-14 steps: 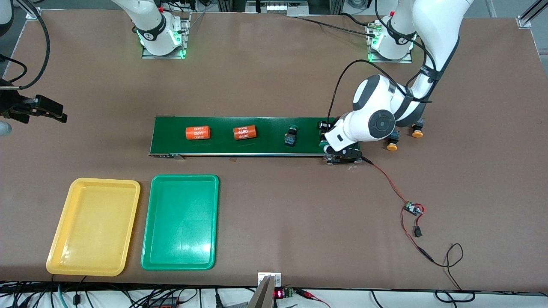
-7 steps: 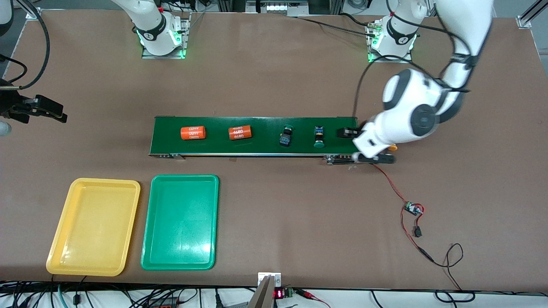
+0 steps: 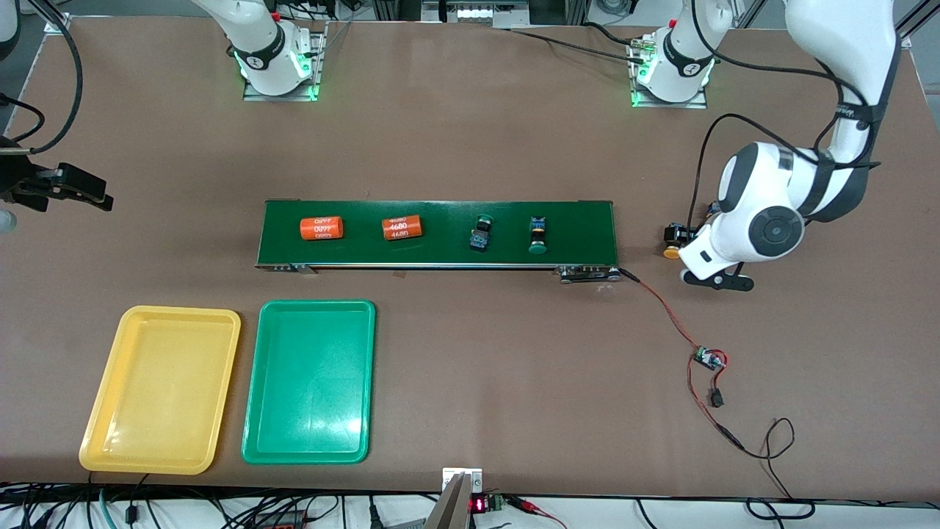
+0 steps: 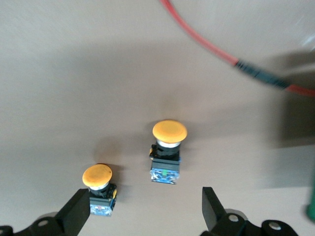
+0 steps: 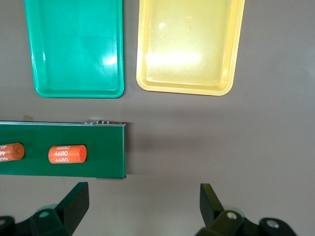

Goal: Sort buttons by color to trays

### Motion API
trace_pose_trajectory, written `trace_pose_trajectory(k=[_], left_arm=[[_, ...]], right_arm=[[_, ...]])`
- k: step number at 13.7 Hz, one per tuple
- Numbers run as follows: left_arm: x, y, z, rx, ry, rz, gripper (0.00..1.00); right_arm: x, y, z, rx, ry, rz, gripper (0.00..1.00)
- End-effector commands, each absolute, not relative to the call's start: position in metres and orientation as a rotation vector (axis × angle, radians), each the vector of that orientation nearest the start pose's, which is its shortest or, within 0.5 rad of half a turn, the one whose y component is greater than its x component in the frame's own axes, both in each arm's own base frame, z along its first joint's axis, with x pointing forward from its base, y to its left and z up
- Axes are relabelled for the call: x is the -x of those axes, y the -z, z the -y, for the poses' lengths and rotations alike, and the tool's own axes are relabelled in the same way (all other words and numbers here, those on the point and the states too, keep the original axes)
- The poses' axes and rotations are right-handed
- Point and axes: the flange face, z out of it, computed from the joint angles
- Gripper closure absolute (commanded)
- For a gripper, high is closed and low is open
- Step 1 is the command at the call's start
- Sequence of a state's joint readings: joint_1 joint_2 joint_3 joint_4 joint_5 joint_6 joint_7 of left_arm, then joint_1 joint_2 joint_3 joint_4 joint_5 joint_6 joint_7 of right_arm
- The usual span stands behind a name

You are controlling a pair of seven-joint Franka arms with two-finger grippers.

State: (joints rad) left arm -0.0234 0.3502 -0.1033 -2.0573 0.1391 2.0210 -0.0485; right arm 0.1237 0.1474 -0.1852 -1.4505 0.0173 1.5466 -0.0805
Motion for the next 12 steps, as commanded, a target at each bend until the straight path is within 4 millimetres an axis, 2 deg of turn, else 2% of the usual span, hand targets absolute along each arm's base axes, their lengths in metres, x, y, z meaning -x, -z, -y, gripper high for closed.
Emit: trace_pose_trajectory(k=[1,2,4,5,6,7,9,10,11,12], left_arm=[[-0.513,-0.204,0.060,2.963,-0.520,-0.353,0.00],[-0.503,-0.191,0.060,2.983,-0.466,-0.365,0.00],[-0.496,-0.179,0.061,3.003,-0.408,-0.374,0.01],[-0.496,-0.178,0.061,3.003,-0.408,-0.375,0.08],[-0.495,-0.176,0.060,3.003,-0.415,-0.373,0.27],[-0.494,-0.175,0.060,3.003,-0.419,-0.368,0.50],[-0.495,-0.178,0.058,3.003,-0.424,-0.351,0.77],[-0.496,-0.182,0.058,3.001,-0.423,-0.347,0.87],[-0.498,-0.188,0.059,3.002,-0.449,-0.327,0.89],[-0.508,-0.206,0.062,2.991,-0.470,-0.321,0.90]], right_arm=[[-0.593,-0.599,0.019,3.133,-0.080,0.045,0.00],[-0.593,-0.599,0.020,3.132,-0.080,0.038,0.00],[-0.593,-0.600,0.022,3.132,-0.077,0.031,0.00],[-0.592,-0.601,0.023,3.132,-0.075,0.029,0.00],[-0.593,-0.600,0.025,3.131,-0.072,0.024,0.00],[-0.594,-0.600,0.025,3.131,-0.070,0.024,0.00],[-0.593,-0.601,0.025,3.133,-0.068,0.026,0.00],[-0.595,-0.599,0.025,3.132,-0.068,0.026,0.00],[-0.595,-0.597,0.025,3.133,-0.072,0.031,0.00],[-0.596,-0.595,0.024,3.134,-0.077,0.031,0.00]])
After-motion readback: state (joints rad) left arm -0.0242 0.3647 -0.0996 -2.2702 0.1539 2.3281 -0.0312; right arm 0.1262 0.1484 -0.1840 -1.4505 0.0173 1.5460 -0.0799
